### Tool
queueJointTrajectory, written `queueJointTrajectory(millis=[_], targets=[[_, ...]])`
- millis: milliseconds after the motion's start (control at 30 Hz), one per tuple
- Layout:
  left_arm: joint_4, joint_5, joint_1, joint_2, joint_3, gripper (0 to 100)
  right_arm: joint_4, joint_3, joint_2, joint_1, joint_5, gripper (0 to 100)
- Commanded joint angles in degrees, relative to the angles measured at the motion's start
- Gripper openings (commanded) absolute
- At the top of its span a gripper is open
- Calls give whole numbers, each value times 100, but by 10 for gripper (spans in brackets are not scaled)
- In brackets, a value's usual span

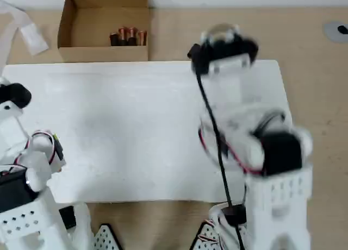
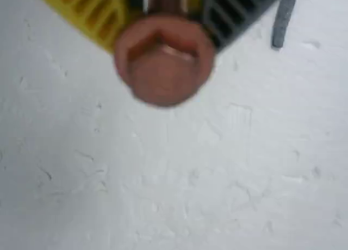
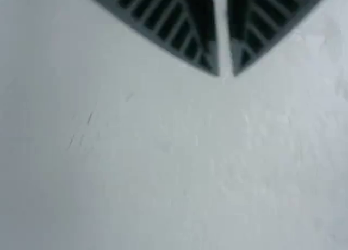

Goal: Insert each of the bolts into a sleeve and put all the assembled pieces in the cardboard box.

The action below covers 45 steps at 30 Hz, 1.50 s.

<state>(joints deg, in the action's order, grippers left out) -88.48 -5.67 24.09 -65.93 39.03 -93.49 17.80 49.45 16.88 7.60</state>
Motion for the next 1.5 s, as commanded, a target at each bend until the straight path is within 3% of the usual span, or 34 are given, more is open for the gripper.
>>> queueJointTrajectory(millis=[0,233,400,667,933,1467], targets=[[123,-448,-62,-295,281,6,738,1912,1578,4,44,12],[123,-738,-53,-840,448,7,1565,4488,4541,4,0,12],[396,-730,-53,-1341,1002,7,1600,4927,6026,13,-35,12],[791,-756,-53,-2519,2497,7,1134,5262,6053,4,-1002,12],[853,-756,0,-3934,3921,6,1125,6044,6053,4,-1046,12],[1468,-730,0,-3855,5204,6,1530,7116,6053,4,-1029,12]])
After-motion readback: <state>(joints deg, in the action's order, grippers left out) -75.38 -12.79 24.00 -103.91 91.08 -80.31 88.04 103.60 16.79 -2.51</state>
